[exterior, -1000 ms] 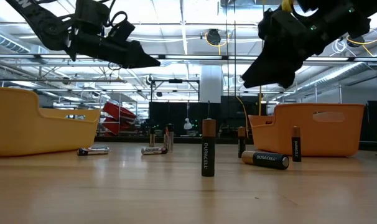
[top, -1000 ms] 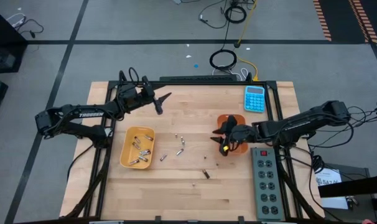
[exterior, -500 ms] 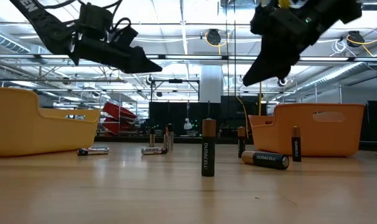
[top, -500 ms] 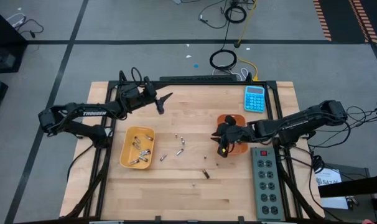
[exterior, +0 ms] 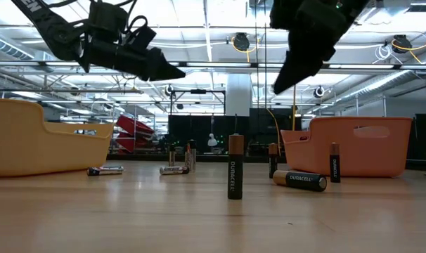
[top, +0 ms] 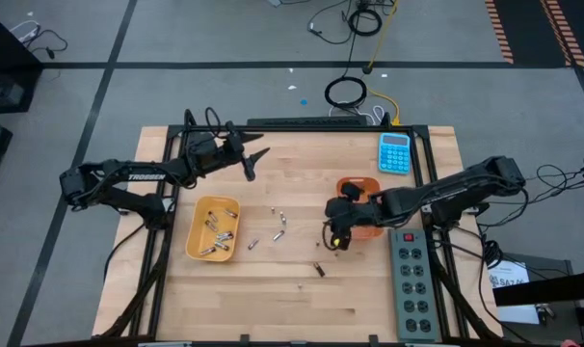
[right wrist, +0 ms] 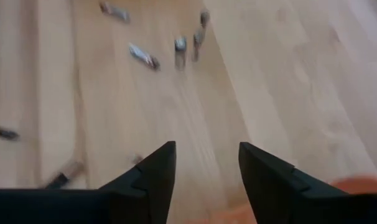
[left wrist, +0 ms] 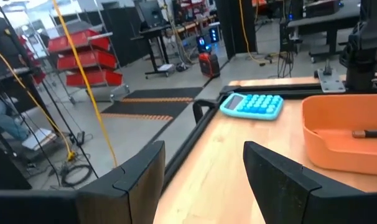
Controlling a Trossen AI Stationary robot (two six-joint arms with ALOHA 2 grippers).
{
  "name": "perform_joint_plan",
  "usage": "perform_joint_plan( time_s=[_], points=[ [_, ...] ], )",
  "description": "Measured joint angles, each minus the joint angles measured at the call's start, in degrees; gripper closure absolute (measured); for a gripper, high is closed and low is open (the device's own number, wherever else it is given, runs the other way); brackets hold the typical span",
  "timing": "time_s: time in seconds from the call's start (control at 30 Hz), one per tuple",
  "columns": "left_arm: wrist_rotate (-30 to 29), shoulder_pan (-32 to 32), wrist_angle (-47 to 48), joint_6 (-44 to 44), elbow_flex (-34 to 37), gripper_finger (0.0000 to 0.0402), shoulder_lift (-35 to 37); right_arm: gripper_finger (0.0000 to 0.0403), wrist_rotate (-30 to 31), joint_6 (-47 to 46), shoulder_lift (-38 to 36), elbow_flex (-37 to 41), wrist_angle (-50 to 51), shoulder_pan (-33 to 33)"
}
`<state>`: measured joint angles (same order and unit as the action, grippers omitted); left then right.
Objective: Sort batteries
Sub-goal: Put the black-brown battery into the orange bin
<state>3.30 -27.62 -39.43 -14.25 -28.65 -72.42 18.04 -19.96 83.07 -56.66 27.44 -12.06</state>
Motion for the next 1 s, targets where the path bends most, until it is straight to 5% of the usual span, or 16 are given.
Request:
perform_joint_plan(
  time_s=[0.7, 1.0],
  points=[
    [3.6, 2.3, 6.4, 1.3, 0.0, 0.0174, 0.0, 0.0159, -13.7, 6.1, 17.6, -11.7, 5.5, 1.1],
    [3.6, 2.3, 6.7, 2.0, 0.0, 0.0174, 0.0, 0.0168, -16.7, 7.4, 20.8, -11.7, 5.4, 1.1]
  ],
)
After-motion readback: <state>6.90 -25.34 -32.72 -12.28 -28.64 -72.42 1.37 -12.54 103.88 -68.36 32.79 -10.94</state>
